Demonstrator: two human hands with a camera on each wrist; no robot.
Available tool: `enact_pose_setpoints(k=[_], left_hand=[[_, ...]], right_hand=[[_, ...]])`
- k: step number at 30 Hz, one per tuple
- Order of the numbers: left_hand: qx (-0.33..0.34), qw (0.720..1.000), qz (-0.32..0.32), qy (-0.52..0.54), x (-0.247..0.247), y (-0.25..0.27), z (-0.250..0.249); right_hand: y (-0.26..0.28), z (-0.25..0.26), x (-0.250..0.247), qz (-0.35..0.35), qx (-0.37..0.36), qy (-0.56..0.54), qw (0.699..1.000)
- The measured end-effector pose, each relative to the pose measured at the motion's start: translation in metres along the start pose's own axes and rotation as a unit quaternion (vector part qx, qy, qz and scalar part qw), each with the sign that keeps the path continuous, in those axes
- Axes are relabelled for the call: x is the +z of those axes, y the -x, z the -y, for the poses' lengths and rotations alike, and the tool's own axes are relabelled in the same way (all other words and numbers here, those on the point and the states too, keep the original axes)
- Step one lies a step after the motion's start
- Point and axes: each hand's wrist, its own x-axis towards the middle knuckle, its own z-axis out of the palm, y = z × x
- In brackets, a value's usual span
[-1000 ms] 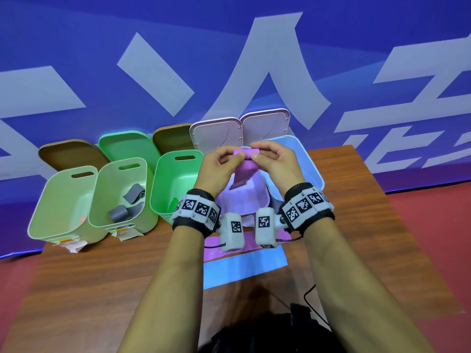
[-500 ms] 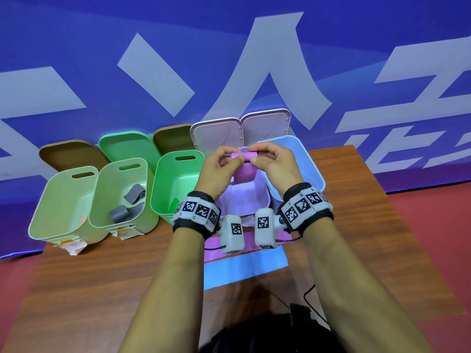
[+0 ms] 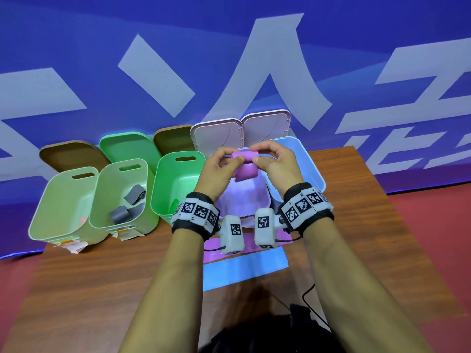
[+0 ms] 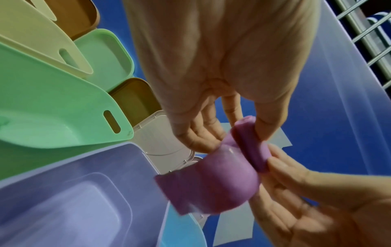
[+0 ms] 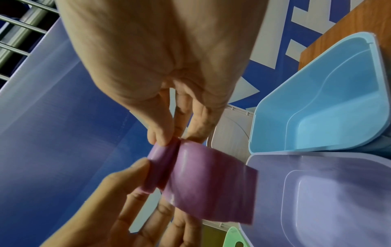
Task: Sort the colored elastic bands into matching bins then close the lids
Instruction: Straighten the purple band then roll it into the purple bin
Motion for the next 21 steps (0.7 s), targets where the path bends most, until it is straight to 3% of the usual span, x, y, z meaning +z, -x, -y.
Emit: enact_pose_setpoints(k=[9, 15, 21], left_hand=[[0.057, 0.998, 0.008, -0.019, -0.0027, 0.0012, -0.0071], [0.004, 1.000, 0.000, 0.011, 0.0000, -0.0002, -0.0053], [0.019, 1.000, -0.004, -0.024, -0.0020, -0.0007, -0.0063]], right_hand=[[-0.0040, -0.0019, 0.0047, 0.020, 0.034, -0.055, 0.998], [-0.0061, 0.0000, 0.0045, 0.004, 0.010, -0.002, 1.000], [-0.0035, 0.0032, 0.0031, 0.022, 0.007, -0.005, 1.000]])
